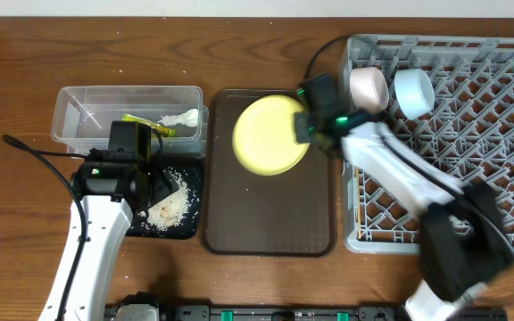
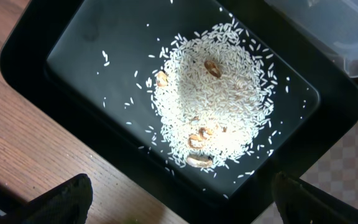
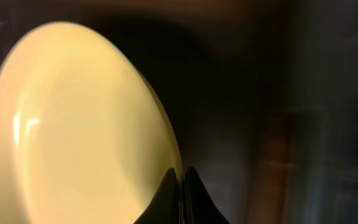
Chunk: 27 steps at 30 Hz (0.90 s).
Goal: Sort waste into correct bins and load items into the dishwasher rack
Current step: 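Lift the yellow plate and stand it upright in the dish rack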
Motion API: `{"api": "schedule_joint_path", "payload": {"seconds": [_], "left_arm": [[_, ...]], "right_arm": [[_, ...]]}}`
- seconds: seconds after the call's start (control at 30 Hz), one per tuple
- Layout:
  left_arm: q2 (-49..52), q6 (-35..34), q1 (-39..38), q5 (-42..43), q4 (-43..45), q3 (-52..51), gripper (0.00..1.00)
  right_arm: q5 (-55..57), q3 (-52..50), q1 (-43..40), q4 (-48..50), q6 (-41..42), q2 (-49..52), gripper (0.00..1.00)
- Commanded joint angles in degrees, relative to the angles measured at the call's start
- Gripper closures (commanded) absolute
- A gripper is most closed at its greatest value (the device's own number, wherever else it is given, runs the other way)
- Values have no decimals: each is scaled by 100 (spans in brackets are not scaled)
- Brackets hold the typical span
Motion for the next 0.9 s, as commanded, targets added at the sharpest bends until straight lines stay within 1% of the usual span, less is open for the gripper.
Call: {"api": "schedule_joint_path", "payload": {"seconds": [0.0,0.17,0.23,0.3,0.43,0.5,0.6,0.7,0.87], "left_arm": [[-42,-48,28,-31,-13,-26,5],[-42,-48,28,-31,-11,-26,5],[-42,-48,28,-31,-11,-26,5],[-42,-48,28,-31,-11,-26,5],[-42,-48,28,-33,-11,-26,5],[-42,-46,28,-31,-11,-26,5],[-42,-48,28,-31,-11,-26,5],[-42,-48,28,-31,-11,-26,5],[-42,-48,28,-31,-11,-26,5]], "right_arm": [[610,42,-295,-350,-667,-1067,99],[817,42,-949,-1139,-1292,-2260,99],[831,39,-1314,-1405,-1797,-2667,99],[1073,39,-1648,-1596,-2173,-2951,99],[1784,39,-2212,-1847,-3119,-3235,99],[2245,39,-2409,-1873,-3438,-3254,99],[2448,39,-2546,-1875,-3851,-3178,99],[2503,37,-2533,-1891,-3794,-3032,99],[2483,37,-2439,-2135,-3327,-2577,99]]}}
